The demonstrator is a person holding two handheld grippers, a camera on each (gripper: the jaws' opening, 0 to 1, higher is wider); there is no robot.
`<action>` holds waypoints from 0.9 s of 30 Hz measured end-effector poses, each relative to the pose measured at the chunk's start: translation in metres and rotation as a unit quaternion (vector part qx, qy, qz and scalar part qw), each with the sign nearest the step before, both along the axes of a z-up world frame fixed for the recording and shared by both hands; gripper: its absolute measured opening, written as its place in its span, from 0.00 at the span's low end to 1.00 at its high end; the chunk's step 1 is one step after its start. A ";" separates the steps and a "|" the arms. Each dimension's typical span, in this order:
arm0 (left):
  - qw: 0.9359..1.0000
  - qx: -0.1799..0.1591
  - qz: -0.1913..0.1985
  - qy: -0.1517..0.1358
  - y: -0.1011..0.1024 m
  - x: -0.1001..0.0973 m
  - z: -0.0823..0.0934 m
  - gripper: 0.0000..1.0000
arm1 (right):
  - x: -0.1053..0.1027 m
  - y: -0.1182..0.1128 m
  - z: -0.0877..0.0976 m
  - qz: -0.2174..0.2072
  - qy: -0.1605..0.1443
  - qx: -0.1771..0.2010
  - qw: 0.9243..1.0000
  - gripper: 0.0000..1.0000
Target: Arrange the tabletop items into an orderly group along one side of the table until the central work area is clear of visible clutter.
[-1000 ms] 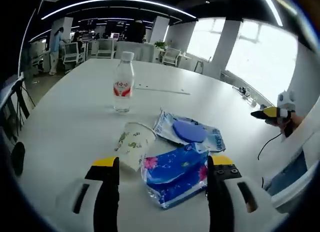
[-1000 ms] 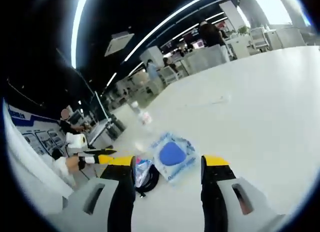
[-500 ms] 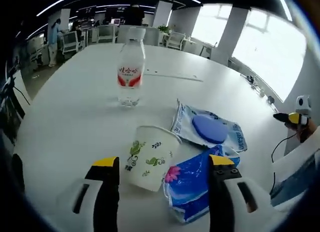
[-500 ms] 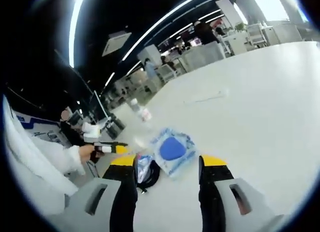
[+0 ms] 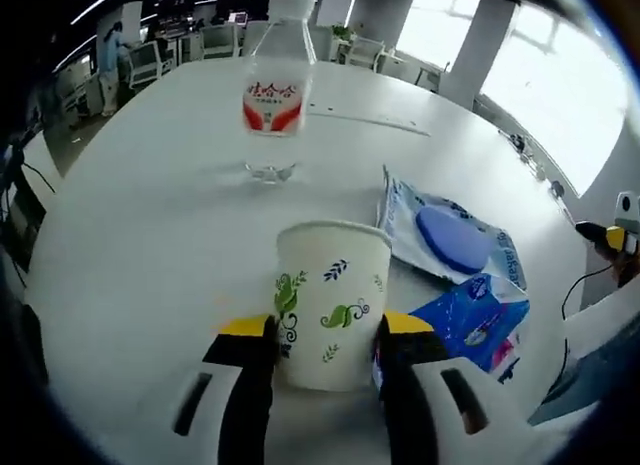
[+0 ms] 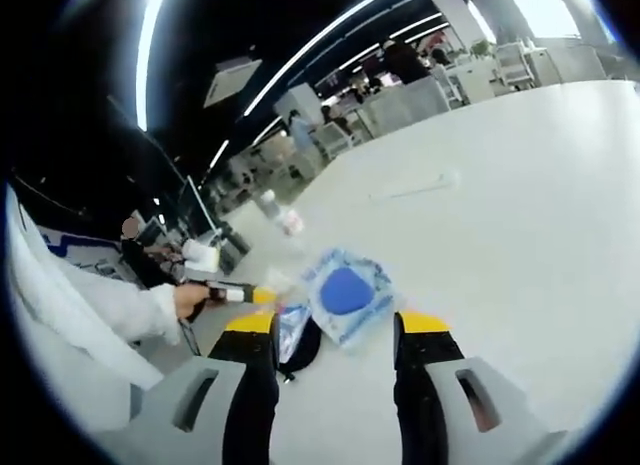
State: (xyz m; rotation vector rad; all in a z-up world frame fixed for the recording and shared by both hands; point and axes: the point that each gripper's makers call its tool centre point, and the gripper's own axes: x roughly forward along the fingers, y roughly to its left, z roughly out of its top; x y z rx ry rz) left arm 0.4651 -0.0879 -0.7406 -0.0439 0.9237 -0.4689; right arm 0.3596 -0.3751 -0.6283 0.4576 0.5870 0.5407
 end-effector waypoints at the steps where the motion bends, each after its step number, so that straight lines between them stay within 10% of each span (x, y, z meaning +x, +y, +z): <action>1: 1.000 0.002 0.001 -0.003 0.000 0.000 0.001 0.39 | -0.001 0.002 -0.001 0.002 0.001 -0.002 1.000 0.43; 18: 0.978 -0.040 -0.043 -0.199 -0.035 -0.005 0.090 0.36 | 0.005 0.015 0.014 0.056 -0.039 -0.036 0.997 0.41; 24: 0.947 -0.069 -0.135 -0.283 -0.075 -0.029 0.128 0.36 | 0.012 0.037 0.040 0.136 -0.088 -0.067 0.984 0.35; 27: 0.942 -0.075 -0.159 -0.287 -0.087 -0.038 0.132 0.36 | 0.016 0.051 0.060 0.179 -0.123 -0.085 0.972 0.35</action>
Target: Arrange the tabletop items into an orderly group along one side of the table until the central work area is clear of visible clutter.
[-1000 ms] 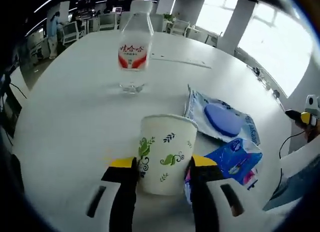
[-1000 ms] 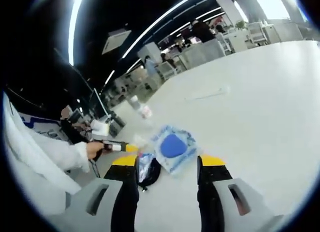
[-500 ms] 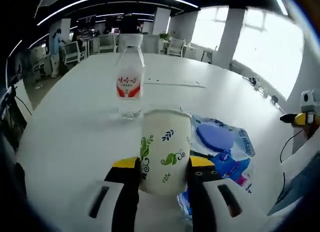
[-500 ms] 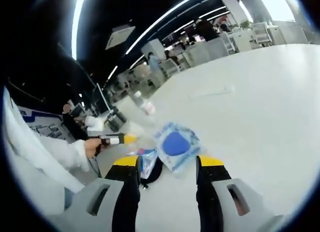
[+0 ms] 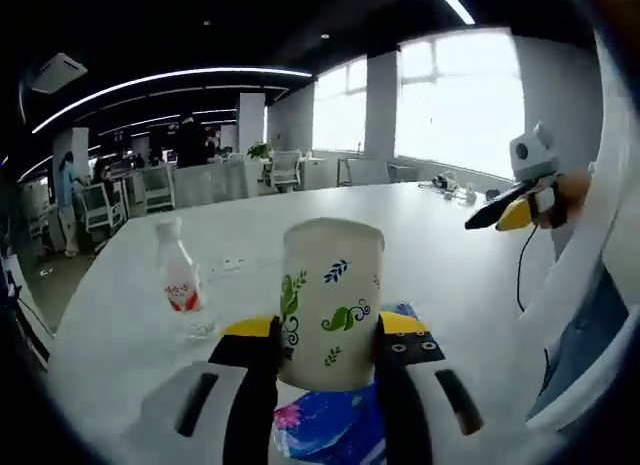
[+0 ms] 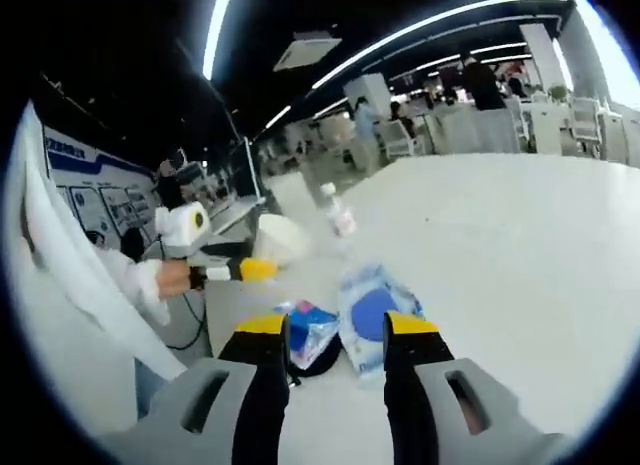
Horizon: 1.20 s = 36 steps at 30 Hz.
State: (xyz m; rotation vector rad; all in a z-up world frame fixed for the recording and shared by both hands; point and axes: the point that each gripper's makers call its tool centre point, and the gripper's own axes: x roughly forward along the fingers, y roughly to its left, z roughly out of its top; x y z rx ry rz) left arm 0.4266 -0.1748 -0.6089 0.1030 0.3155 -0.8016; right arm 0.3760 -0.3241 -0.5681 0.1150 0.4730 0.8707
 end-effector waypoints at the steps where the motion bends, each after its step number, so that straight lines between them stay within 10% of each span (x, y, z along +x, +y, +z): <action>1: 1.000 0.002 -0.007 -0.003 -0.007 -0.006 0.005 0.36 | 0.001 0.006 0.007 0.021 -0.012 -0.013 1.000 0.34; 15: 0.998 -0.020 -0.061 -0.023 -0.035 -0.033 0.021 0.37 | -0.001 0.061 0.027 0.142 -0.008 -0.040 0.989 0.27; 31: 0.993 0.039 -0.094 -0.062 -0.052 -0.044 0.028 0.37 | -0.011 0.090 0.027 0.196 -0.001 -0.044 0.980 0.23; 36: 0.993 0.049 -0.079 -0.070 -0.055 -0.041 0.029 0.38 | -0.013 0.090 0.024 0.197 0.011 -0.043 0.979 0.03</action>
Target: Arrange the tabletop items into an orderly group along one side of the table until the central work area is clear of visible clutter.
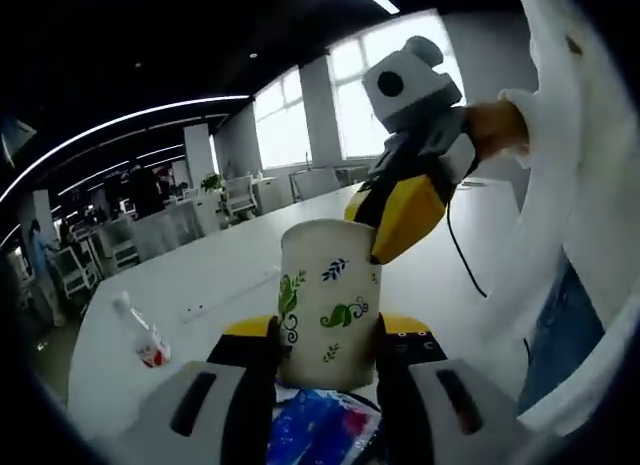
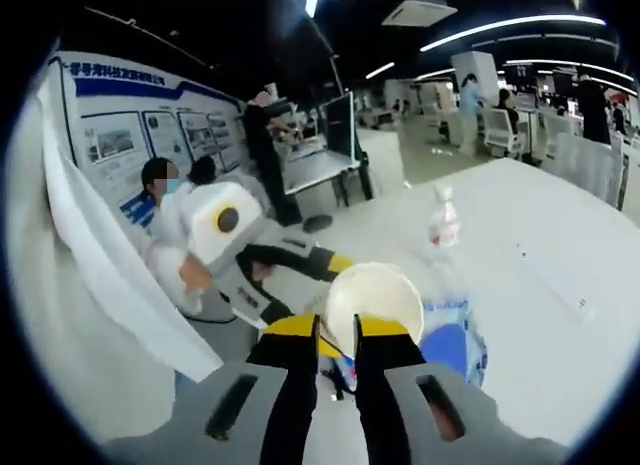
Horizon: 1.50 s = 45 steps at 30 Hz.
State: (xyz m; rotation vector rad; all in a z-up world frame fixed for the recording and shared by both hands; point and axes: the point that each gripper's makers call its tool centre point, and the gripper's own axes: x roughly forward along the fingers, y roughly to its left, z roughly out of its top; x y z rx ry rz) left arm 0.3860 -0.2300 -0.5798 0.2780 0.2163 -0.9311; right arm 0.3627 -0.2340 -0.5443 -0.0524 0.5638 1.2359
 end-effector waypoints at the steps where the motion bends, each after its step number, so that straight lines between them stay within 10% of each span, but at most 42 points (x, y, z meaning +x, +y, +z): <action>1: 1.000 0.003 0.005 -0.003 0.001 0.001 0.000 0.38 | 0.002 0.001 0.001 -0.007 -0.002 0.004 1.000 0.03; 11: 0.999 0.003 0.039 0.004 0.005 -0.001 -0.005 0.40 | -0.003 0.005 0.003 0.008 0.028 0.005 1.000 0.00; 17: 0.991 -0.016 0.123 0.040 0.034 -0.003 -0.016 0.86 | 0.004 0.002 0.005 0.002 0.032 0.003 0.999 0.00; 23: 0.981 -0.035 0.183 0.050 0.086 -0.038 -0.033 1.00 | 0.018 0.000 0.002 -0.002 0.028 -0.014 1.000 0.00; 32: 0.964 -0.026 0.248 0.087 0.139 -0.098 -0.069 1.00 | 0.051 0.016 -0.001 0.013 0.009 -0.053 0.998 0.00; 37: 0.973 -0.033 0.227 0.037 0.122 -0.086 -0.055 1.00 | 0.064 0.027 -0.004 0.023 -0.001 -0.076 0.997 0.00; 45: 0.965 -0.065 0.246 0.068 0.129 -0.087 -0.058 0.98 | 0.096 0.043 -0.018 0.035 -0.032 -0.134 0.990 0.00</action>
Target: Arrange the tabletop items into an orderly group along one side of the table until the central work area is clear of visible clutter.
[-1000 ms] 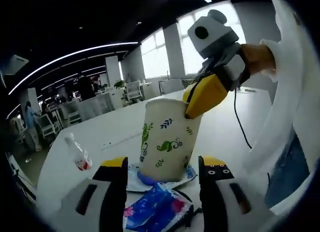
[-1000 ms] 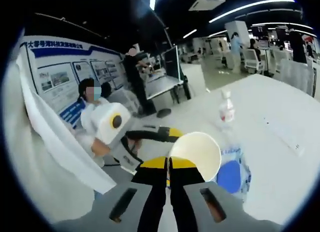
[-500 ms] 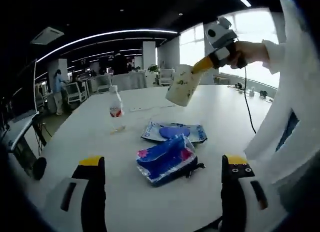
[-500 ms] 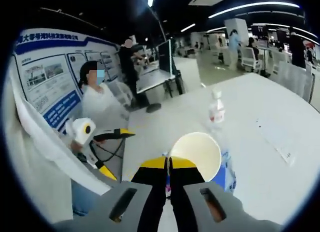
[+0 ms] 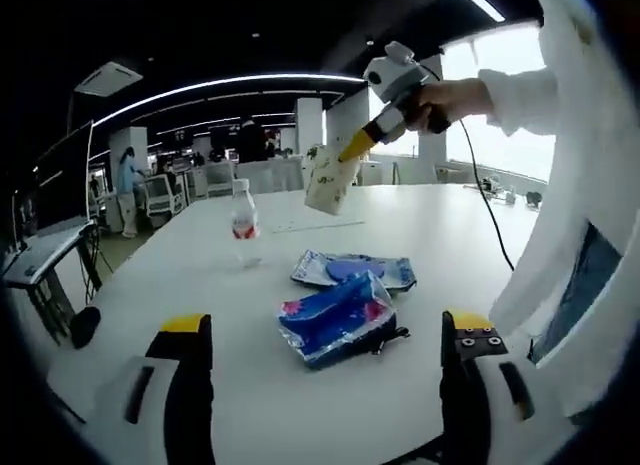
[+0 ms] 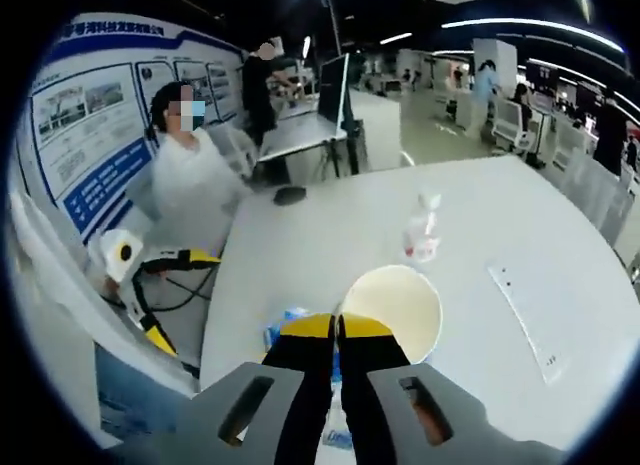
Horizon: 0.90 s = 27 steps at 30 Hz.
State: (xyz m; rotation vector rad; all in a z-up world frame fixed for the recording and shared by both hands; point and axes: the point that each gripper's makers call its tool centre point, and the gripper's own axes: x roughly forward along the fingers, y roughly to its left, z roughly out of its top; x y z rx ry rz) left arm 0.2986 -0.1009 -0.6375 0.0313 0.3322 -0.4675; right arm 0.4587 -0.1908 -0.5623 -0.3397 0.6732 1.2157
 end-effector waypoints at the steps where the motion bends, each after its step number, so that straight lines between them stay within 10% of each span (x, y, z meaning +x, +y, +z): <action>1: 1.000 0.002 0.000 0.007 0.000 -0.001 -0.003 0.98 | 0.007 0.002 -0.003 0.001 -0.009 -0.011 1.000 0.00; 27: 0.996 0.093 -0.001 0.009 0.009 -0.005 -0.019 0.79 | 0.094 0.043 -0.081 0.055 -0.065 -0.140 0.986 0.00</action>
